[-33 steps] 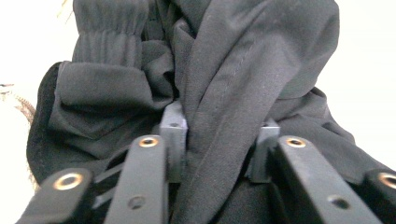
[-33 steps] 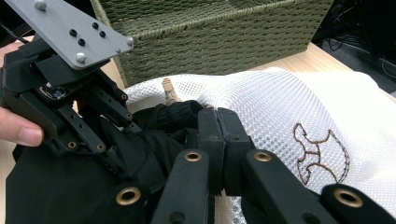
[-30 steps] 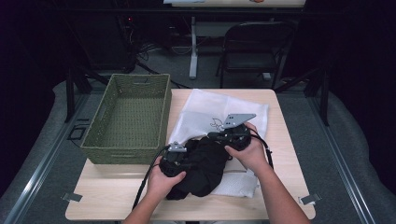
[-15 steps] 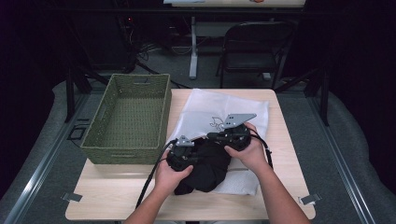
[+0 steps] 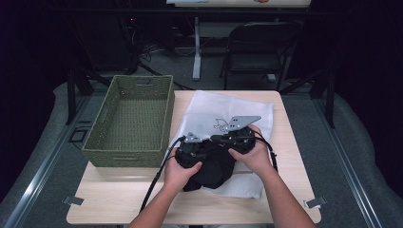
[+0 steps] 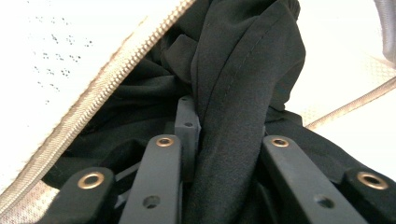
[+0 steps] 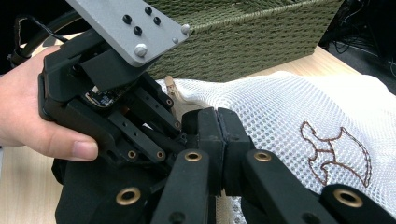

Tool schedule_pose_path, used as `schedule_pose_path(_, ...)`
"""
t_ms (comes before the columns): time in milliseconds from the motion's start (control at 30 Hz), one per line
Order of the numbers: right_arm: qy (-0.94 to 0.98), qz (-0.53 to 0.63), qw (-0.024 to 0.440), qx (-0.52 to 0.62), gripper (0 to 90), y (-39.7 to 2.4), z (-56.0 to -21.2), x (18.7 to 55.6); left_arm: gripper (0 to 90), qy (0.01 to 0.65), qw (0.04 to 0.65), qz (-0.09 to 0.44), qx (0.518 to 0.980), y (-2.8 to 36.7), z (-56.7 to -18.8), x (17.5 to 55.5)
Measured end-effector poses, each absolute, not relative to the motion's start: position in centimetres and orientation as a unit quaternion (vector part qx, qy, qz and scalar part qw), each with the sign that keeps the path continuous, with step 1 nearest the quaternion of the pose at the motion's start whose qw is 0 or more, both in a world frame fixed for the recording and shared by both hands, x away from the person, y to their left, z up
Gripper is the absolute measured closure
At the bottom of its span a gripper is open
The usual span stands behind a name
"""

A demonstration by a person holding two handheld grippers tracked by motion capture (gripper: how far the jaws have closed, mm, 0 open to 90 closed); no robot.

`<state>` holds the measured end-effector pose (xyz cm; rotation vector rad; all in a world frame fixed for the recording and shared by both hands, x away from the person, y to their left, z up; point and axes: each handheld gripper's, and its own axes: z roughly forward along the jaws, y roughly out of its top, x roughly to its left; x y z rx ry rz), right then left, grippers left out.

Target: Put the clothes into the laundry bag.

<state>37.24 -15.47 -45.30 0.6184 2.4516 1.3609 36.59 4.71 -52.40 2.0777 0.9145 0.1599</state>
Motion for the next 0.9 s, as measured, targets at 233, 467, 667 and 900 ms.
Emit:
schedule_pose_path(233, 0.845, 0.47, 0.134, 0.219, 89.5, -15.7, -45.4, 37.4, 57.6, 0.375, 0.421, 0.062, 0.823, 4.8, -52.4, 36.6)
schedule_pose_path(467, 0.844, 0.47, 0.134, 0.22, 89.5, -15.7, -45.4, 37.4, 52.4, 0.37, 0.402, 0.097, 0.832, 4.7, -52.2, 36.3)
schedule_pose_path(667, 0.845, 0.468, 0.135, 0.221, 89.5, -15.7, -45.5, 37.4, 42.4, 0.388, 0.4, 0.074, 0.827, 4.9, -52.1, 36.5)
schedule_pose_path(900, 0.845, 0.467, 0.136, 0.223, 89.5, -15.9, -45.6, 37.5, 30.7, 0.376, 0.416, 0.079, 0.824, 5.0, -50.8, 35.7)
